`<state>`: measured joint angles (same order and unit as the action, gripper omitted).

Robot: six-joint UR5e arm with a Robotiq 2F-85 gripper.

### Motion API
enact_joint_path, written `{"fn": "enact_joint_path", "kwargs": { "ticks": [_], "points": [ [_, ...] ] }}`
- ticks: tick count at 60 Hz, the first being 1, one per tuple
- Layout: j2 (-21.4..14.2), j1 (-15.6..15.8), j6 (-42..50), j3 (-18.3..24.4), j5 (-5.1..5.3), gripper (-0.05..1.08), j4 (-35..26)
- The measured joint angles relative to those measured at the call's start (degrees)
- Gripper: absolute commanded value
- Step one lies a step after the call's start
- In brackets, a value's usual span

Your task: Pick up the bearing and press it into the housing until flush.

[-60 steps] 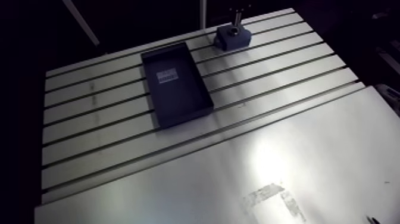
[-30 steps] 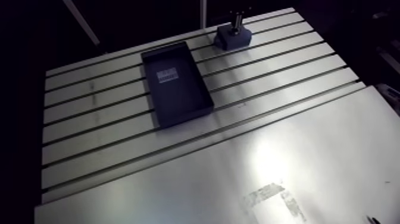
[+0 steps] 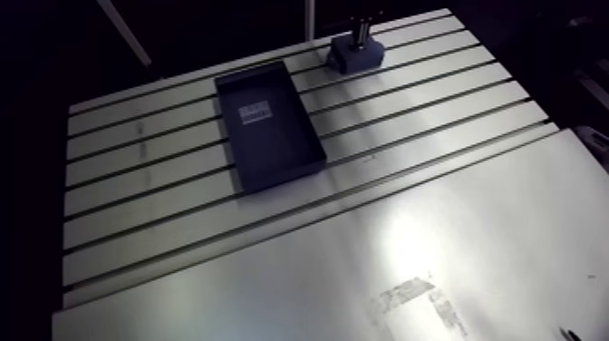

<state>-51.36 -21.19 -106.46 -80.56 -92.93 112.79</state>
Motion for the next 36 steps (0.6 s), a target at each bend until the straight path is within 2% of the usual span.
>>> {"fn": "enact_joint_path", "kwargs": {
  "ticks": [36],
  "points": [
    [0.4, 0.1, 0.0, 0.3, -0.05, 1.08, 0.1]
  ]
}}
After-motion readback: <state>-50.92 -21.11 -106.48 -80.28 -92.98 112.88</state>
